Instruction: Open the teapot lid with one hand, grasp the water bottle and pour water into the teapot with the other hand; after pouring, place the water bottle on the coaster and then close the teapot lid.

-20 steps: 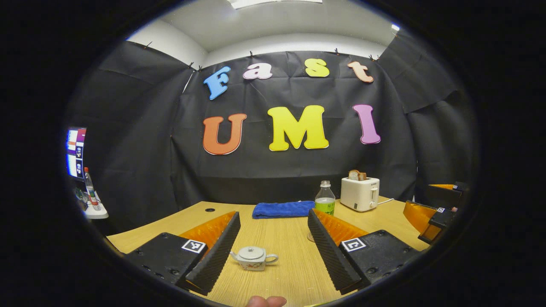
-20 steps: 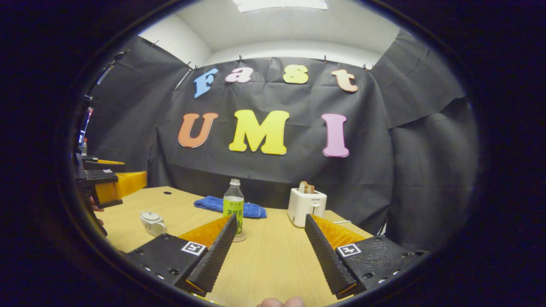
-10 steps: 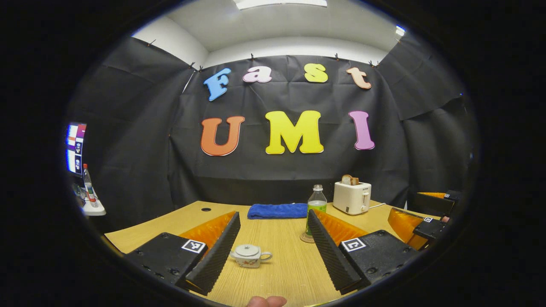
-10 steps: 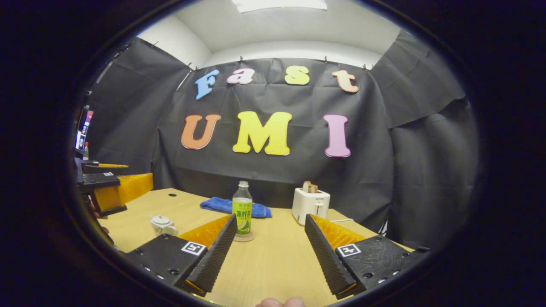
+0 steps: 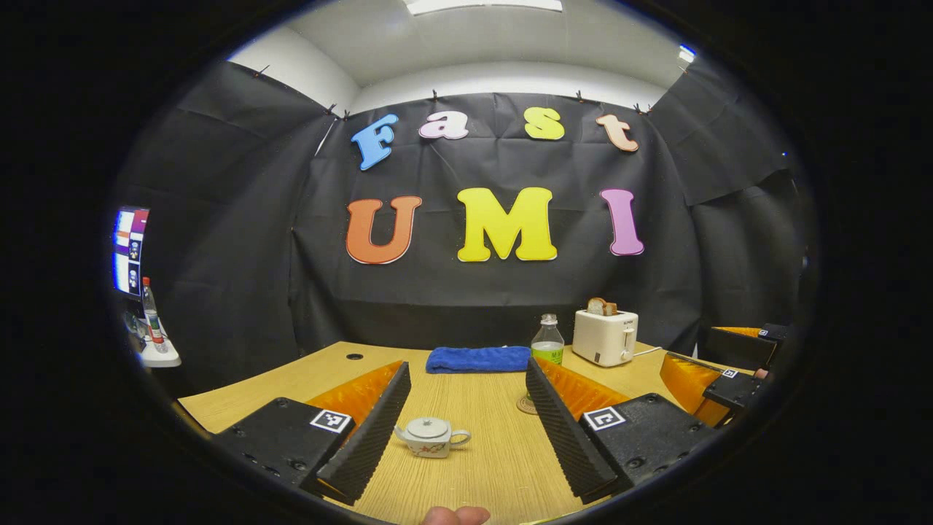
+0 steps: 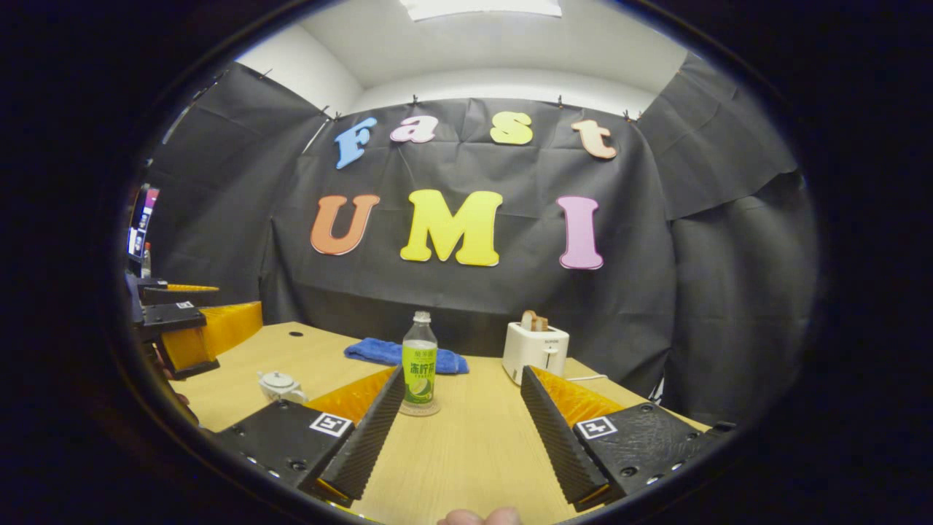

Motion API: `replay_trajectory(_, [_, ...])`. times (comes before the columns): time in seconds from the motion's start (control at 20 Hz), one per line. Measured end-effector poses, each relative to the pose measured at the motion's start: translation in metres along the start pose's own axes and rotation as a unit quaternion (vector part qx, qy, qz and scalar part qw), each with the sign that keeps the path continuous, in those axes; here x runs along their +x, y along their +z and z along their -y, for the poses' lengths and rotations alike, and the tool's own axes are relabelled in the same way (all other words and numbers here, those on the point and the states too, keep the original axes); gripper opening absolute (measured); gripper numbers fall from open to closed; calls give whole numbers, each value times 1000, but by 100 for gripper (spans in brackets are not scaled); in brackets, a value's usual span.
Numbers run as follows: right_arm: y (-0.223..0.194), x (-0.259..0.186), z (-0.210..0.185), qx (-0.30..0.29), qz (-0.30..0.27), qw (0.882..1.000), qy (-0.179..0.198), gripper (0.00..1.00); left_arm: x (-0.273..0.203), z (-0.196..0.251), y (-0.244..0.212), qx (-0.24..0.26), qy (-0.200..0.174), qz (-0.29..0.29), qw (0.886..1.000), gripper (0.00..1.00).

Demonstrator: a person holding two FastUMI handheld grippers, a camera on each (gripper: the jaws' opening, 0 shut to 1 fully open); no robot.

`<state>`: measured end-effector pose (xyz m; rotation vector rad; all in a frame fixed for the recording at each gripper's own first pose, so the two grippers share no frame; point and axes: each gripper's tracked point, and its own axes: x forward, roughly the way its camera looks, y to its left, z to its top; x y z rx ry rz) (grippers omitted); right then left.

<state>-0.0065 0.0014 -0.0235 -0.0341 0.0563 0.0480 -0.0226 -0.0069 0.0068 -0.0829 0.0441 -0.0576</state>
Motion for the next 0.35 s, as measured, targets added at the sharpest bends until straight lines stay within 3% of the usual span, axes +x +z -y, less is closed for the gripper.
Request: replay_trajectory(0.35, [3, 1, -1, 1, 0, 1000, -5, 99, 3, -2, -5, -4, 4, -8, 1000, 99])
